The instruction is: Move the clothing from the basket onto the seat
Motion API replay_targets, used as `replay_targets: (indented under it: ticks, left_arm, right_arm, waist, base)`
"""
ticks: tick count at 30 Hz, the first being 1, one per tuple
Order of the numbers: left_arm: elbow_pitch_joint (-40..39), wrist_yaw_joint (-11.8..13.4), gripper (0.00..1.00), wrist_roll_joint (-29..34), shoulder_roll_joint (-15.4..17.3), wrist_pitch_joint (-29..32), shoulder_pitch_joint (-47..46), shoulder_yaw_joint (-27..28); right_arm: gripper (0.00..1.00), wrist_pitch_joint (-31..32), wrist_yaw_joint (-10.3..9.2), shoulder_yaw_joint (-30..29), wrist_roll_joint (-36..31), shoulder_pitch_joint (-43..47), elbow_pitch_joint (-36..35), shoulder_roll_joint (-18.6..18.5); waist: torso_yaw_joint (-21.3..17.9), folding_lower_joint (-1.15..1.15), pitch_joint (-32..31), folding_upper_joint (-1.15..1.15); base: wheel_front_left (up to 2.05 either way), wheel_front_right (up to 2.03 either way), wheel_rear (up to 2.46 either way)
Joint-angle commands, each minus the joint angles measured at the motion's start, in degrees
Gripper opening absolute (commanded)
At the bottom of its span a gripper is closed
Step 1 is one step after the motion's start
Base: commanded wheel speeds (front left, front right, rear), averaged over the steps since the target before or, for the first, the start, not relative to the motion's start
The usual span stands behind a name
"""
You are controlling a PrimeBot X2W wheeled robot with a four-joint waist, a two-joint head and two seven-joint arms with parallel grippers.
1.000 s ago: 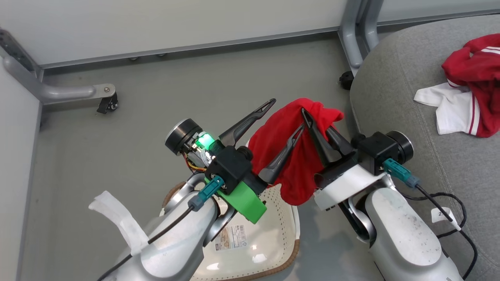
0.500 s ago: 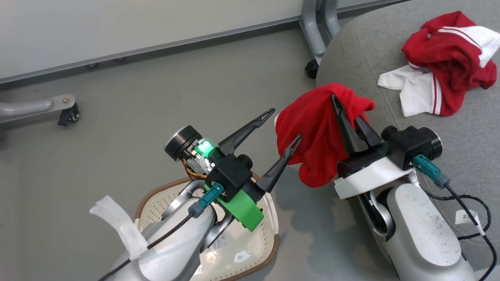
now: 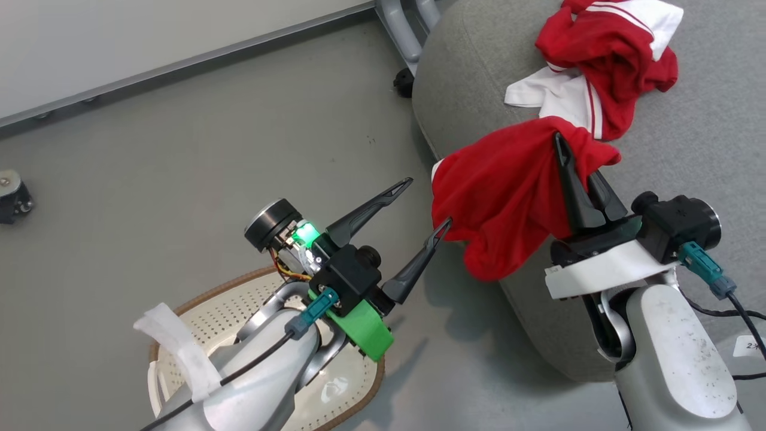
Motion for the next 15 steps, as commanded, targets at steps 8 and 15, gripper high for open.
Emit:
replay_targets:
  ticks: [8, 15]
  left_arm:
    - [-0.7, 0.3, 1.0, -0.4, 1.5, 0.7, -0.5, -0.7]
    - [-1.2, 0.4, 1.0, -0.7, 2.2, 1.1, -1.1, -0.9]
  right_arm:
    - [0.0, 0.0, -0.07, -2.9, 0.7, 2.5, -1.7, -0.1]
    - [0.0, 0.0, -0.07, -4.6, 1.6, 3.4, -2.5, -0.1]
  waist:
    - [-5.9, 0.0, 3.2, 0.51]
    - [-7.2, 0.0, 4.4, 0.51]
  base:
    - [0.0, 0.0, 0.0]
    - [0.0, 0.0, 0.0]
